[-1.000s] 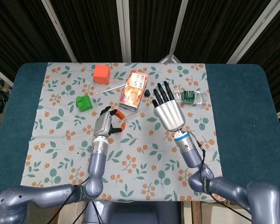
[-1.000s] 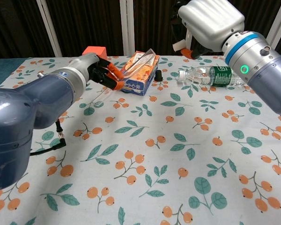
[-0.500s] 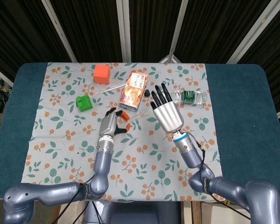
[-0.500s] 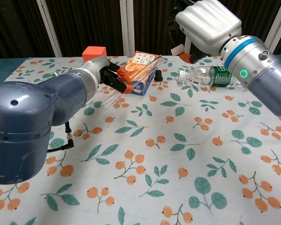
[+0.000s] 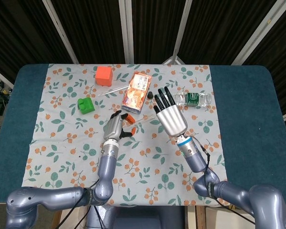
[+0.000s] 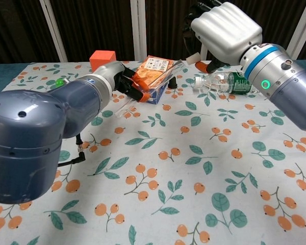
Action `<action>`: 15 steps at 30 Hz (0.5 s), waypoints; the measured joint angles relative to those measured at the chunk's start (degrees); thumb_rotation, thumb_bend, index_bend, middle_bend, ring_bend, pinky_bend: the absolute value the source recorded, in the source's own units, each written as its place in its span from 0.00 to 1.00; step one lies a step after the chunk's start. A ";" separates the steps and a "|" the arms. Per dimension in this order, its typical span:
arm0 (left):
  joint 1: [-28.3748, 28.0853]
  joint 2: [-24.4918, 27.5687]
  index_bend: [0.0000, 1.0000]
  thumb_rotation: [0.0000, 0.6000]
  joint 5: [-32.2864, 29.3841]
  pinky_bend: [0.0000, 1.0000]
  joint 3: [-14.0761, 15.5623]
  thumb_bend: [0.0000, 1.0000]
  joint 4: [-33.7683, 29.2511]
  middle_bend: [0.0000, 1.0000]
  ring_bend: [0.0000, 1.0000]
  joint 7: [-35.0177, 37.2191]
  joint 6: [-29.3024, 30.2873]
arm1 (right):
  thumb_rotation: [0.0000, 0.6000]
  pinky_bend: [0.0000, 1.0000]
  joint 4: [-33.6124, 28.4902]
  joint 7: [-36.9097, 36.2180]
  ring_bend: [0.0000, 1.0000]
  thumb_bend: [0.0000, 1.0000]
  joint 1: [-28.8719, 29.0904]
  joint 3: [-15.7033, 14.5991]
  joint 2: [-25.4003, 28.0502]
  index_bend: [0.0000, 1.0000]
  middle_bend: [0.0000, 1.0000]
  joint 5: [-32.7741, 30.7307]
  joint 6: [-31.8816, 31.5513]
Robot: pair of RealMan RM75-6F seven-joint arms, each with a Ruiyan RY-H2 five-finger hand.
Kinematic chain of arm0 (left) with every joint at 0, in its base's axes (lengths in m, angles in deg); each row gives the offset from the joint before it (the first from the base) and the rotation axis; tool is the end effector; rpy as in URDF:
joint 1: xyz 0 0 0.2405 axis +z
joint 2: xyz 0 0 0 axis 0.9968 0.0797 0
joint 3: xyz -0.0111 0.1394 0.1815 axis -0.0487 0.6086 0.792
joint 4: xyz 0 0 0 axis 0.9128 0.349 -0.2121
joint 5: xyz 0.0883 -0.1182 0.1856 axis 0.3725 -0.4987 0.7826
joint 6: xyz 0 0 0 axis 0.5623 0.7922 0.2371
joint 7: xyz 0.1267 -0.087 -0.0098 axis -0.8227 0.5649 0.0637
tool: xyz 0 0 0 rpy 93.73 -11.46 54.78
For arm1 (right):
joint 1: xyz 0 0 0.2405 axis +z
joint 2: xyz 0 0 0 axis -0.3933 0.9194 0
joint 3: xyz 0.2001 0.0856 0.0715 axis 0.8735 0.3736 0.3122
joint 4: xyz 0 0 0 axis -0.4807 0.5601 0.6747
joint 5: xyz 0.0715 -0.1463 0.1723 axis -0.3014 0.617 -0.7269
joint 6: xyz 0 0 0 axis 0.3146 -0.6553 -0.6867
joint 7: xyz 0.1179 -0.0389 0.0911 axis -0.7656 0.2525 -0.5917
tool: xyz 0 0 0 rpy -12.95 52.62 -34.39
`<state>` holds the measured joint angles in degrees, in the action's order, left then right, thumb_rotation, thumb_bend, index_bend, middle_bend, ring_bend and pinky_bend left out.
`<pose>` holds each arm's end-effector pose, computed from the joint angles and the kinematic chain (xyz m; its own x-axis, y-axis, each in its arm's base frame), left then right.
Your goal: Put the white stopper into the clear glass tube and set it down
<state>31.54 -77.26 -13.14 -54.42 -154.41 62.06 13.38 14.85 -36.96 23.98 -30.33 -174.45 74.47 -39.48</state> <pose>0.0013 0.3514 -0.0903 -0.2418 0.2584 0.9353 0.9669 0.1448 0.2099 -0.0733 -0.3783 -0.0263 0.5822 0.4272 0.6918 -0.5731 -0.3880 0.7218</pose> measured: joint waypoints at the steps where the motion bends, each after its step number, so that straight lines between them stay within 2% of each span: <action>1: -0.06 -0.06 0.53 1.00 0.07 0.00 0.01 0.75 0.05 0.43 0.07 0.01 0.08 | 1.00 0.07 -0.03 0.00 0.11 0.36 -0.01 -0.05 0.02 0.67 0.26 0.04 -0.08; 15: -0.13 -0.16 0.53 1.00 0.06 0.00 -0.07 0.75 0.42 0.43 0.07 0.04 0.47 | 1.00 0.07 -1.19 0.65 0.11 0.36 -0.12 -0.38 0.60 0.67 0.26 0.16 -0.26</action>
<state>31.40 -77.43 -13.07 -54.49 -153.99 62.10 13.85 13.66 -36.31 23.86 -30.71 -173.85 74.63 -39.74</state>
